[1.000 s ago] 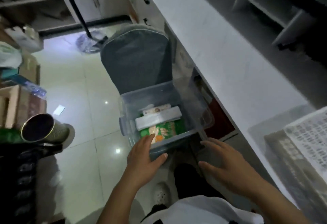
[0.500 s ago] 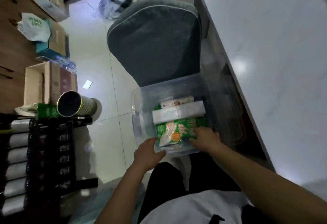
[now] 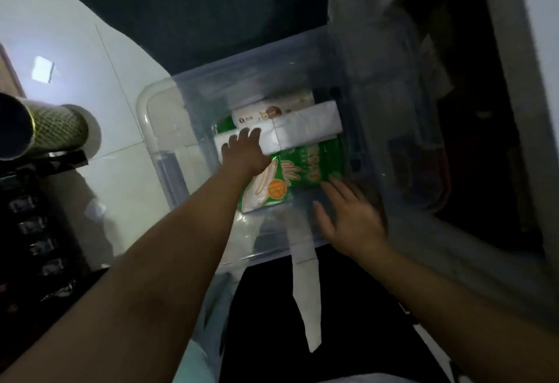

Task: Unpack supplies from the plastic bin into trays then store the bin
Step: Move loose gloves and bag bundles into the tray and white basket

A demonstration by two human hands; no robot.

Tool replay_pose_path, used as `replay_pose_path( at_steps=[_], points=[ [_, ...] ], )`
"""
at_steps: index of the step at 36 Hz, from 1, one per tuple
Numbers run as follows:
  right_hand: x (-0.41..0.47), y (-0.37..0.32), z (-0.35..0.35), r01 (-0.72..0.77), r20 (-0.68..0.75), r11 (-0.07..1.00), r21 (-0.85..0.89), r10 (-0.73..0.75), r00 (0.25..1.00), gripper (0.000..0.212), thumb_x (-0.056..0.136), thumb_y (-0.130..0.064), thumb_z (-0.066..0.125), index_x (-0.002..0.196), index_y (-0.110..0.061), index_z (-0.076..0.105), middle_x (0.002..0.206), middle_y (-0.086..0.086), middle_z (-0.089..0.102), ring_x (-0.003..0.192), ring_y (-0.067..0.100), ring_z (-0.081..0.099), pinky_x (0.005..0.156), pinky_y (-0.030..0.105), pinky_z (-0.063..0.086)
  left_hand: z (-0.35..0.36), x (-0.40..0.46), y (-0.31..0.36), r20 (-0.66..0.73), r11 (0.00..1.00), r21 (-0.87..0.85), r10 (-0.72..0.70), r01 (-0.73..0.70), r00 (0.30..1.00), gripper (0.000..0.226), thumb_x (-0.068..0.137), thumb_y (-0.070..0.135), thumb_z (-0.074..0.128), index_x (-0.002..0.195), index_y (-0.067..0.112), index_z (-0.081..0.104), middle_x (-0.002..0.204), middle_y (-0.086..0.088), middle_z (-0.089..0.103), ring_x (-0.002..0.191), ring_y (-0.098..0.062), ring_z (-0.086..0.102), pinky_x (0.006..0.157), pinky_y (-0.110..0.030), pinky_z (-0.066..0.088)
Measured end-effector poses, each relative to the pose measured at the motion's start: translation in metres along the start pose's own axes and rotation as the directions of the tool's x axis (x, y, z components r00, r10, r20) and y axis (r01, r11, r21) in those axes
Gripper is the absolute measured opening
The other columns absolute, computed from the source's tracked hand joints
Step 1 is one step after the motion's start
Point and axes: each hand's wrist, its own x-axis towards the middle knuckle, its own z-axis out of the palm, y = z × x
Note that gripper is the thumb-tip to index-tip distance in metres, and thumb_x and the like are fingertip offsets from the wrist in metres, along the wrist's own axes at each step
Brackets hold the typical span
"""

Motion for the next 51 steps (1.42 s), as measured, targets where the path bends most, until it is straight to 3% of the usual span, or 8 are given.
replay_pose_path(
  at_steps=[11, 20, 29, 37, 40, 43, 47, 51],
  points=[
    [0.000, -0.002, 0.001, -0.016, -0.108, 0.999, -0.033, 0.012, 0.994, 0.041, 0.086, -0.034, 0.057, 0.119, -0.012, 0.069, 0.126, 0.008, 0.068, 0.104, 0.029, 0.066, 0.084, 0.040, 0.053, 0.023, 0.041, 0.016, -0.212, 0.989, 0.115, 0.111, -0.088, 0.971, 0.065, 0.079, 0.011, 0.068, 0.139, 0.016, 0.046, 0.139, -0.017, 0.047, 0.131, -0.039, 0.038, 0.108, -0.044, 0.031],
    [-0.001, -0.004, 0.000, -0.065, -0.092, 0.997, -0.029, 0.062, 0.994, 0.040, 0.084, -0.033, 0.056, 0.115, -0.011, 0.070, 0.126, 0.005, 0.068, 0.096, 0.030, 0.068, 0.079, 0.039, 0.054, 0.030, 0.041, 0.009, -0.240, 0.991, 0.124, 0.081, -0.052, 0.967, 0.080, 0.077, 0.031, 0.077, 0.143, 0.013, 0.036, 0.145, -0.015, 0.040, 0.133, -0.037, 0.036, 0.106, -0.047, 0.030],
    [-0.001, -0.004, 0.001, -0.056, -0.130, 0.998, -0.021, 0.053, 0.990, 0.037, 0.083, -0.030, 0.058, 0.112, -0.010, 0.071, 0.122, 0.005, 0.070, 0.094, 0.030, 0.069, 0.076, 0.040, 0.056, 0.046, 0.028, 0.002, -0.286, 0.996, 0.064, 0.083, -0.067, 0.955, 0.077, 0.076, 0.022, 0.080, 0.138, 0.012, 0.034, 0.133, -0.018, 0.047, 0.115, -0.037, 0.050, 0.090, -0.045, 0.042],
    [0.009, -0.009, -0.010, -0.176, 0.093, 0.984, -0.002, 0.175, 0.980, 0.045, 0.083, -0.038, 0.054, 0.120, -0.015, 0.066, 0.136, 0.005, 0.060, 0.114, 0.030, 0.060, 0.091, 0.043, 0.051, 0.045, 0.022, 0.001, -0.249, 1.000, -0.009, -0.029, 0.028, 0.968, 0.052, 0.081, 0.023, 0.071, 0.129, 0.018, 0.054, 0.127, -0.017, 0.046, 0.115, -0.036, 0.045, 0.091, -0.040, 0.038],
    [0.024, -0.007, -0.013, -0.225, 0.151, 0.958, 0.177, 0.199, 0.968, 0.037, 0.083, -0.029, 0.062, 0.116, -0.012, 0.067, 0.127, 0.009, 0.062, 0.112, 0.031, 0.059, 0.094, 0.036, 0.047, 0.041, 0.024, -0.001, -0.205, 0.999, -0.051, -0.025, 0.015, 0.978, 0.034, 0.084, 0.019, 0.067, 0.117, 0.018, 0.062, 0.124, -0.014, 0.050, 0.111, -0.033, 0.047, 0.088, -0.040, 0.038],
    [0.047, -0.009, -0.013, -0.430, 0.230, 0.789, 0.439, 0.364, 0.903, 0.029, 0.083, -0.021, 0.068, 0.111, -0.015, 0.069, 0.111, 0.005, 0.068, 0.096, 0.020, 0.063, 0.080, 0.021, 0.042, 0.038, 0.027, -0.004, -0.034, 0.987, -0.135, 0.082, -0.086, 0.996, 0.022, 0.086, 0.010, 0.062, 0.108, 0.015, 0.059, 0.114, -0.010, 0.061, 0.091, -0.025, 0.053, 0.072, -0.034, 0.039],
    [0.076, -0.014, -0.005, -0.699, 0.480, 0.389, 0.601, 0.523, 0.704, 0.038, 0.082, -0.021, 0.072, 0.119, -0.014, 0.064, 0.117, 0.007, 0.067, 0.107, 0.023, 0.062, 0.088, 0.032, 0.047, 0.027, 0.016, -0.006, 0.017, 0.967, -0.146, 0.215, -0.211, 0.976, 0.020, 0.085, 0.012, 0.065, 0.103, 0.020, 0.060, 0.115, -0.007, 0.063, 0.095, -0.026, 0.057, 0.075, -0.034, 0.044],
    [0.087, -0.023, -0.009, -0.774, 0.632, 0.079, 0.628, 0.528, 0.567, 0.061, 0.078, -0.029, 0.077, 0.132, -0.014, 0.054, 0.125, 0.009, 0.062, 0.118, 0.027, 0.055, 0.101, 0.043, 0.045, 0.008, -0.007, -0.008, 0.033, 0.873, -0.448, 0.230, -0.192, 0.973, 0.019, 0.079, 0.011, 0.076, 0.087, 0.021, 0.062, 0.102, -0.008, 0.068, 0.091, -0.024, 0.063, 0.080, -0.035, 0.049]
  ],
)
